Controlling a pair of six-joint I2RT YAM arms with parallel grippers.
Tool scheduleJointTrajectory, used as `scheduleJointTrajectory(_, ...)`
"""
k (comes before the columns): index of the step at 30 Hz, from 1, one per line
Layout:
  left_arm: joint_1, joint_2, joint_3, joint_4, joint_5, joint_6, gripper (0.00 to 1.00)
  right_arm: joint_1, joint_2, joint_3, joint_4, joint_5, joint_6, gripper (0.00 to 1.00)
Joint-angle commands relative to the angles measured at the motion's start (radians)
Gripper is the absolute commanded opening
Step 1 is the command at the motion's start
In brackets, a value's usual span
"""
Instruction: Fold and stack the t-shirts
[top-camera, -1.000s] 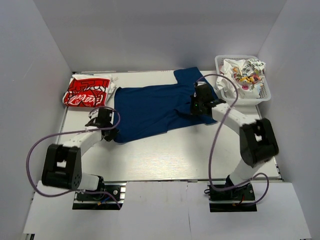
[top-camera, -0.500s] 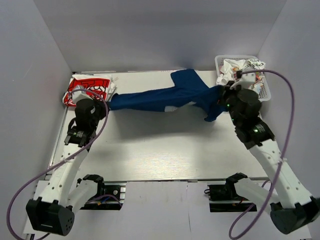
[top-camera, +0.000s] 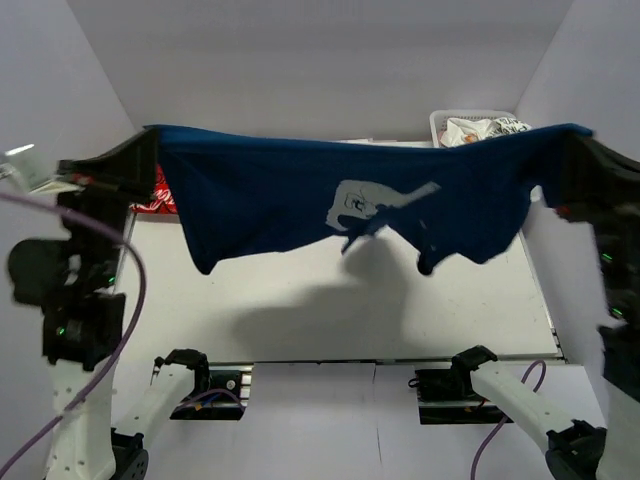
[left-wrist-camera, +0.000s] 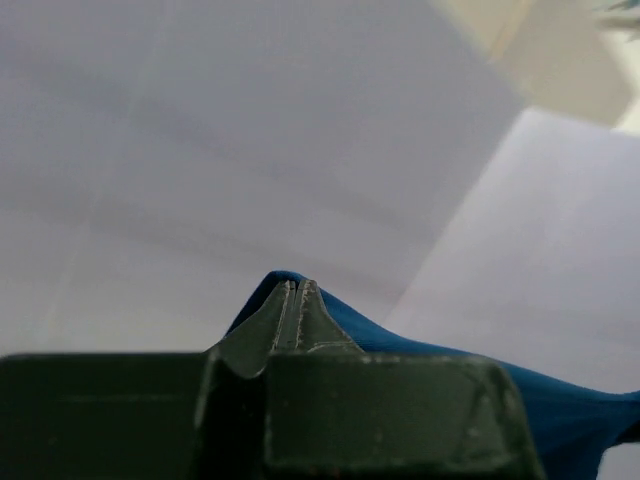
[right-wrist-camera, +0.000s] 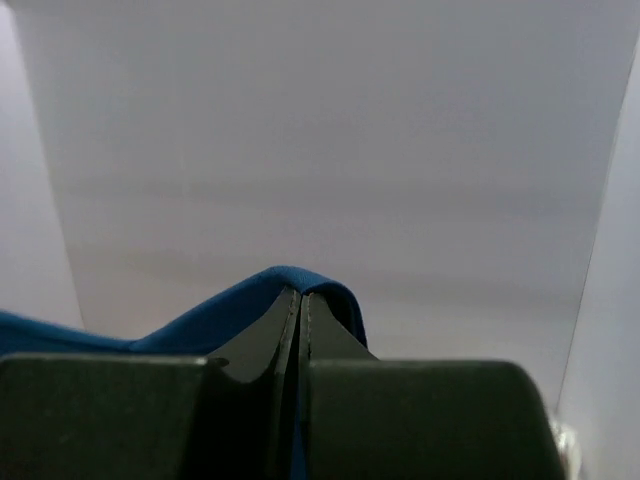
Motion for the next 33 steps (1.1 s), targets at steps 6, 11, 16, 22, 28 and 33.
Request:
scheduleJointTrajectory(6,0.009,-0.044,0.243,-0.112,0.021,0.104,0.00,-0.004,0.039,0.308,-0.068,-0.091,-0.144,0.00)
scheduleJointTrajectory(11,0.009,0.004,0.238,-0.121,0.000,0.104,0.00,0.001,0.094,0.272,0.008,0.002,-0.189,0.00)
scheduleJointTrajectory(16,0.009,0.142,0.129,-0.101,-0.064,0.104,0.00,-0.001,0.261,0.135,0.131,0.171,-0.250,0.00)
scheduleJointTrajectory(22,0.009,0.465,-0.099,-0.071,-0.276,0.040,0.02,-0.028,0.560,-0.159,0.348,0.276,-0.262,0.00)
scheduleJointTrajectory(28,0.009,0.944,-0.065,-0.170,-0.344,0.011,0.86,-0.070,0.962,-0.132,0.311,0.106,-0.164,0.02)
scheduleJointTrajectory(33,0.009,1.182,0.236,-0.360,-0.385,0.000,0.99,-0.074,1.273,0.150,0.081,0.001,-0.095,0.90)
